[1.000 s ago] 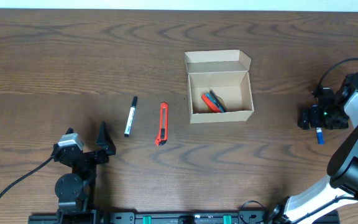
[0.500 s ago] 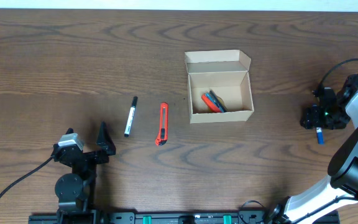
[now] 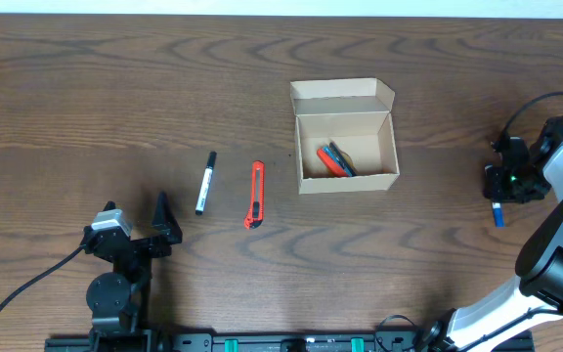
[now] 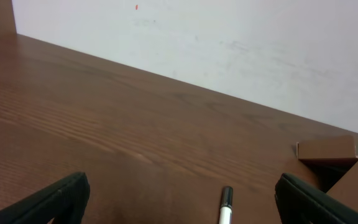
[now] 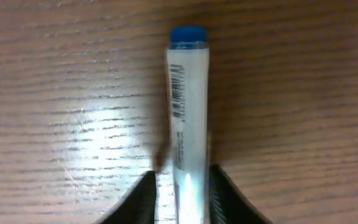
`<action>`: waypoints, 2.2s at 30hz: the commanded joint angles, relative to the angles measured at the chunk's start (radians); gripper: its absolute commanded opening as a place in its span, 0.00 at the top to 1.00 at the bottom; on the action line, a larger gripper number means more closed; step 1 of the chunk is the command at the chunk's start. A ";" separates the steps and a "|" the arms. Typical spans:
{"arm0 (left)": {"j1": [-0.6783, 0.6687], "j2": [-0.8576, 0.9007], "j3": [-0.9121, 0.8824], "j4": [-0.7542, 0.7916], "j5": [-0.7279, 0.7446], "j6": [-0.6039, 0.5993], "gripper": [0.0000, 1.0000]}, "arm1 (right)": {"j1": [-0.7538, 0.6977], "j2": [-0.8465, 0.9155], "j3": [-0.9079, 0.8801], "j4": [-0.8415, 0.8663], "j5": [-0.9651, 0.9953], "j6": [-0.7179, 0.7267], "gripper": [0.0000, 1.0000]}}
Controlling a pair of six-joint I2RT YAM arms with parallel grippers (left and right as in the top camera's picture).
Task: Pack container
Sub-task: 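Lower the right gripper and grasp the blue whiteboard marker, then lift the blue marker and carry it over the box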
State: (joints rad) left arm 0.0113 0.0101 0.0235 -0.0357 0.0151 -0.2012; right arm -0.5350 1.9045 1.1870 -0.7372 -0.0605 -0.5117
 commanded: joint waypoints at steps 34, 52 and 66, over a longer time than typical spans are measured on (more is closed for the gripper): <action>0.001 -0.006 -0.019 -0.041 -0.026 0.022 0.05 | 0.257 -0.108 0.564 -0.211 -0.425 0.118 0.99; 0.002 -0.006 -0.019 -0.041 -0.026 0.022 0.05 | 0.747 -0.151 0.737 -0.470 -0.261 -0.047 0.99; 0.002 -0.006 -0.019 -0.041 -0.026 0.022 0.05 | 0.772 -0.151 0.304 -0.362 -0.303 -0.076 0.99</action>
State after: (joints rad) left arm 0.0113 0.0101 0.0235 -0.0357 0.0151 -0.2012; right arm 0.2306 1.7576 1.5345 -1.1191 -0.3439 -0.5629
